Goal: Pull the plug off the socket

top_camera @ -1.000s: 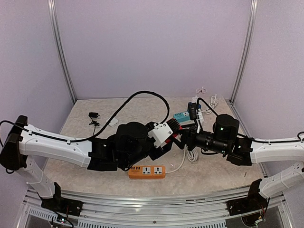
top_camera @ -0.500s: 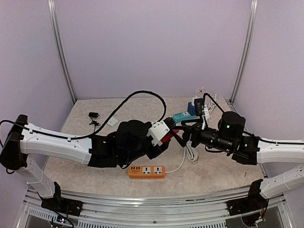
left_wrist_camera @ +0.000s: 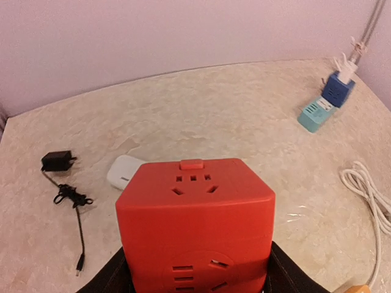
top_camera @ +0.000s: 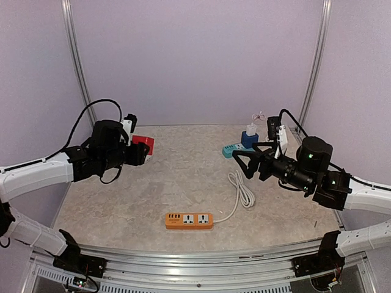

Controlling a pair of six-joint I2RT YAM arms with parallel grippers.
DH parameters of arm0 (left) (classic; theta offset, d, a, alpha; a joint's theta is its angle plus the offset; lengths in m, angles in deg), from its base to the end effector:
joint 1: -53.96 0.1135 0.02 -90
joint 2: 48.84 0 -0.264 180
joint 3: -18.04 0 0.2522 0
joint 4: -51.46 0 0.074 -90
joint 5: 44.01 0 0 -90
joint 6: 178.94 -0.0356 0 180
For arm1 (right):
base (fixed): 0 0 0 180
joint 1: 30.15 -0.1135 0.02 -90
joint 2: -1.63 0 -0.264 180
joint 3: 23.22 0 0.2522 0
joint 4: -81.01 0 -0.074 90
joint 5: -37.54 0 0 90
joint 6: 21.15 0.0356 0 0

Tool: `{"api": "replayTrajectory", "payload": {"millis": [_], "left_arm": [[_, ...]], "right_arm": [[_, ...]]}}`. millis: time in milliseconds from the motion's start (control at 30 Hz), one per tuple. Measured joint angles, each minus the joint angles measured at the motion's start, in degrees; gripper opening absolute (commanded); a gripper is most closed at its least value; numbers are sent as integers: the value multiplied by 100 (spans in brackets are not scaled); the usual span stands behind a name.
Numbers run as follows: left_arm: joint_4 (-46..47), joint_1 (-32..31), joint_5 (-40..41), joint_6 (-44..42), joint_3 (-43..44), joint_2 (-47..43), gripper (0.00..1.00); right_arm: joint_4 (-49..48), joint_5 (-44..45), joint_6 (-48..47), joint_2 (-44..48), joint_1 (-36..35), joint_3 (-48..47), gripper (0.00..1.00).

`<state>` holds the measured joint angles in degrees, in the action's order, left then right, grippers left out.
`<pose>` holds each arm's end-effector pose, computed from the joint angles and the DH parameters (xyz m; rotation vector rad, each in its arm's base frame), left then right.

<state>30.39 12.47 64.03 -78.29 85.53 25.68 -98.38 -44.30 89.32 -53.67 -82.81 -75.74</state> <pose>0.2283 -0.1872 0.2863 0.3543 2.0131 -0.2461 0.1439 0.1803 0.3119 -0.3607 1.6616 0.8553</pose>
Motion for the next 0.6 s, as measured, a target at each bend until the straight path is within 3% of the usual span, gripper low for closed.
{"api": "replayTrajectory", "payload": {"millis": [167, 300, 467, 600], "left_arm": [[-284, 1641, -330, 839, -813, -940, 43], [-514, 2599, -553, 1198, -903, -1119, 41], [-728, 3292, -719, 1329, -841, -820, 43], [-973, 3576, -852, 1283, -439, 20, 43]], "right_arm": [[4, -70, -9, -31, 28, 72, 100], [2, -162, -9, -184, 35, 94, 100], [-2, -289, -7, -348, 35, 109, 100], [-50, -435, -4, -409, 35, 142, 100]]}}
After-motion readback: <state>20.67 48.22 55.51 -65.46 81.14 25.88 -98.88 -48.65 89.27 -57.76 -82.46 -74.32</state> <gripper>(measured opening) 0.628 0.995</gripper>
